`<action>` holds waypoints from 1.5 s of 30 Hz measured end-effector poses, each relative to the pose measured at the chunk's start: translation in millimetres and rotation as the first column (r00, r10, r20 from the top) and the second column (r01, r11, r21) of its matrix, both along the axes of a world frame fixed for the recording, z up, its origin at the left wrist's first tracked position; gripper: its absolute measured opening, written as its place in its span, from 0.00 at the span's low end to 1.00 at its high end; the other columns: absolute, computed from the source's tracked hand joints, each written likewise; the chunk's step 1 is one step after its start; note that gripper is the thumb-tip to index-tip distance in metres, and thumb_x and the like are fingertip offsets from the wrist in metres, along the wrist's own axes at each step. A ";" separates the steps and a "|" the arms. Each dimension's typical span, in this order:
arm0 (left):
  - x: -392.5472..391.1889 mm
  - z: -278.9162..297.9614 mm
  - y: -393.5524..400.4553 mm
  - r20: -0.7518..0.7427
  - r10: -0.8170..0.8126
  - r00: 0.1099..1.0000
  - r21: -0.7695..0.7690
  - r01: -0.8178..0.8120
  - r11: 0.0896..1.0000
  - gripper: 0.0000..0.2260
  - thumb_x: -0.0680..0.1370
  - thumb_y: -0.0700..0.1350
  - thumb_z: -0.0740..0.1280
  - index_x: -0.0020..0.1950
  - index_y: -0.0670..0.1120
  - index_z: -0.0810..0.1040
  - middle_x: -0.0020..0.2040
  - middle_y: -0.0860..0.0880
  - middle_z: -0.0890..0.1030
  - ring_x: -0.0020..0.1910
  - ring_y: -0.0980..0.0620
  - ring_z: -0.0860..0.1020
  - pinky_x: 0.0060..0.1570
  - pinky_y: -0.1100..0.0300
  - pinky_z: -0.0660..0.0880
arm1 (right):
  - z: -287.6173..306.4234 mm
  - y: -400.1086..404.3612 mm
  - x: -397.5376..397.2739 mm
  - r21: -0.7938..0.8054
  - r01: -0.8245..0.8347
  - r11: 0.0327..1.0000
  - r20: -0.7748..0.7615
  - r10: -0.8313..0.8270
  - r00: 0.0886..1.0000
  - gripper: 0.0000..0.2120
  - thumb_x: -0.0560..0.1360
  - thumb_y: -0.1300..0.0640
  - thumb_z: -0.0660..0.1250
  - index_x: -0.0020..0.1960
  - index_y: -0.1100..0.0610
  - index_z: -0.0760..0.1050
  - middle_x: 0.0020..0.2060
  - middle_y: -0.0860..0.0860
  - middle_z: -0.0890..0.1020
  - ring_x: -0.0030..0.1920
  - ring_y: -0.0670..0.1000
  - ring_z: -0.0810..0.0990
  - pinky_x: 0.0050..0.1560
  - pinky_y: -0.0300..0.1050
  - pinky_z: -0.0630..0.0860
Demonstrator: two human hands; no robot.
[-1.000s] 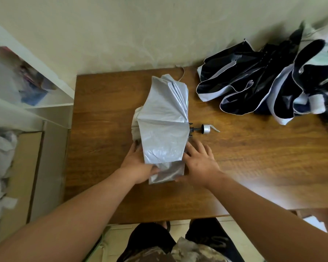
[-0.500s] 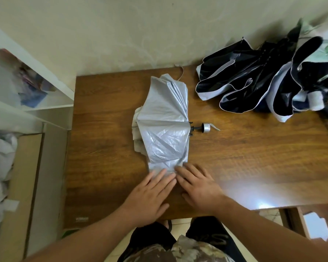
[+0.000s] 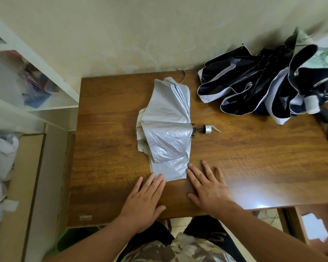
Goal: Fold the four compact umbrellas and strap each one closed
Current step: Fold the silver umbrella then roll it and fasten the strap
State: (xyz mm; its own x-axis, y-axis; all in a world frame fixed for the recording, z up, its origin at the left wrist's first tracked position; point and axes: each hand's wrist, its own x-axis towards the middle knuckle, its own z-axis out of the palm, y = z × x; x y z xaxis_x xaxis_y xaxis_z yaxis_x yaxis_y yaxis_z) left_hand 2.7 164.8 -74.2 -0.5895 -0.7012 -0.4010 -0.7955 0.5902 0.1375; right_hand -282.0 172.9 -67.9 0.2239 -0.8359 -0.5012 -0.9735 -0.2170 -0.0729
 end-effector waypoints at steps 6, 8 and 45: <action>-1.4 6.0 -1.5 -0.079 -0.002 0.997 -0.030 0.000 1.000 0.31 0.83 0.62 0.57 0.84 0.49 0.62 0.86 0.49 0.57 0.85 0.47 0.54 0.82 0.45 0.55 | 8.1 -2.3 18.8 -0.064 -0.032 0.997 0.050 0.035 0.998 0.37 0.77 0.38 0.62 0.82 0.50 0.61 0.84 0.48 0.55 0.83 0.61 0.54 0.75 0.71 0.60; -0.6 10.2 -7.8 -0.114 0.002 0.993 -0.014 -0.004 1.000 0.28 0.83 0.61 0.56 0.82 0.53 0.65 0.84 0.53 0.60 0.84 0.49 0.57 0.79 0.44 0.61 | 7.8 -3.4 19.5 -0.009 -0.052 0.999 0.063 0.052 0.997 0.36 0.79 0.39 0.59 0.84 0.49 0.57 0.84 0.46 0.51 0.83 0.61 0.49 0.76 0.72 0.52; -65.1 150.2 -145.4 -0.259 0.906 -0.336 0.932 -0.333 0.143 0.09 0.85 0.35 0.60 0.58 0.50 0.73 0.54 0.43 0.84 0.54 0.40 0.86 0.56 0.47 0.83 | 118.7 -168.9 17.3 -0.398 0.404 0.824 0.607 -0.093 0.789 0.06 0.77 0.53 0.74 0.52 0.53 0.84 0.46 0.50 0.84 0.49 0.56 0.79 0.47 0.55 0.78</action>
State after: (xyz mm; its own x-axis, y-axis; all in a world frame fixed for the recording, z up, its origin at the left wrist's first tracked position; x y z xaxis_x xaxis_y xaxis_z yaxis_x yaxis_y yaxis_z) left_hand -62.5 19.4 76.1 0.0783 -0.7941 -0.6028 0.1918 -0.5813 0.7907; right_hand -264.8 4.0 50.8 0.0710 -0.9897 0.1242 -0.8223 -0.1285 -0.5543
